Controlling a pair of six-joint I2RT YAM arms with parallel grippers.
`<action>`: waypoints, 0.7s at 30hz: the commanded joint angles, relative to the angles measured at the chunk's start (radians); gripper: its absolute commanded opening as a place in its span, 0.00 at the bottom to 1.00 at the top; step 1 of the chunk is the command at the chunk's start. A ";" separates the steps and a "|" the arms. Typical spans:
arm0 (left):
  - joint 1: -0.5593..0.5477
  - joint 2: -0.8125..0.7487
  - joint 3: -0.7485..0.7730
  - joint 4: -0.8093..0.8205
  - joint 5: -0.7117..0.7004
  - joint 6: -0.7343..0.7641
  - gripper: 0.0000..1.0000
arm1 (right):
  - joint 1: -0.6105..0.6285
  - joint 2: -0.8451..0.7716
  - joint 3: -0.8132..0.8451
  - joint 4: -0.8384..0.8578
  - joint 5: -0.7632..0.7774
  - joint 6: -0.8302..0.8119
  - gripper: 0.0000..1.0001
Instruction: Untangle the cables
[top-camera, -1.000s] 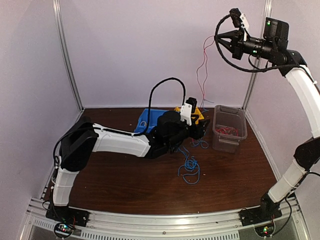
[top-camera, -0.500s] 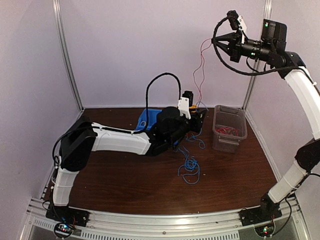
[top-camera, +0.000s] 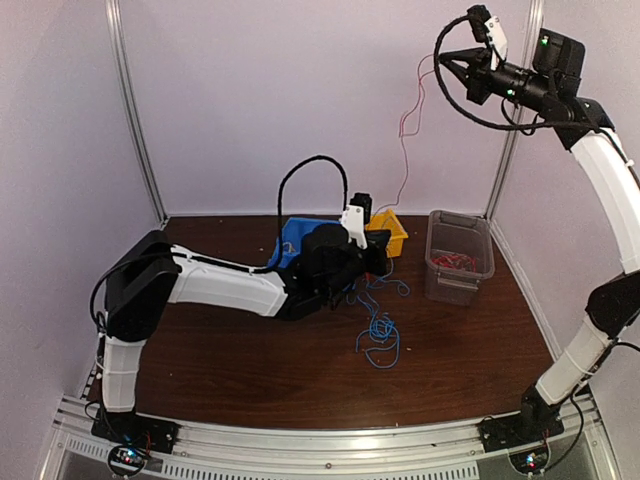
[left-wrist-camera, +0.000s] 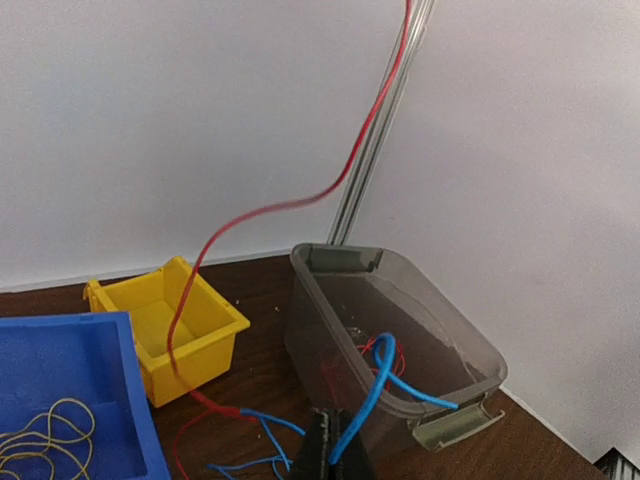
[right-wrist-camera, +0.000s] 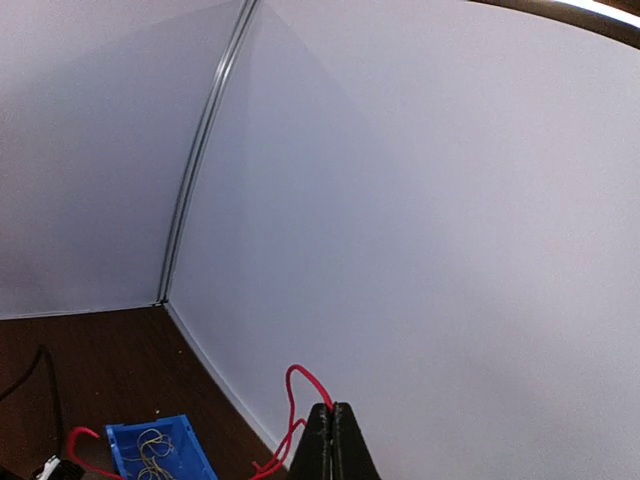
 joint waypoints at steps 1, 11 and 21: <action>0.004 -0.093 -0.180 0.020 -0.016 -0.042 0.00 | -0.085 0.046 0.093 0.172 0.210 0.091 0.00; 0.004 -0.202 -0.528 0.000 -0.072 -0.116 0.00 | -0.201 0.094 0.233 0.224 0.449 0.029 0.00; 0.004 -0.184 -0.594 -0.008 -0.058 -0.163 0.00 | -0.220 0.102 0.305 0.257 0.516 -0.043 0.00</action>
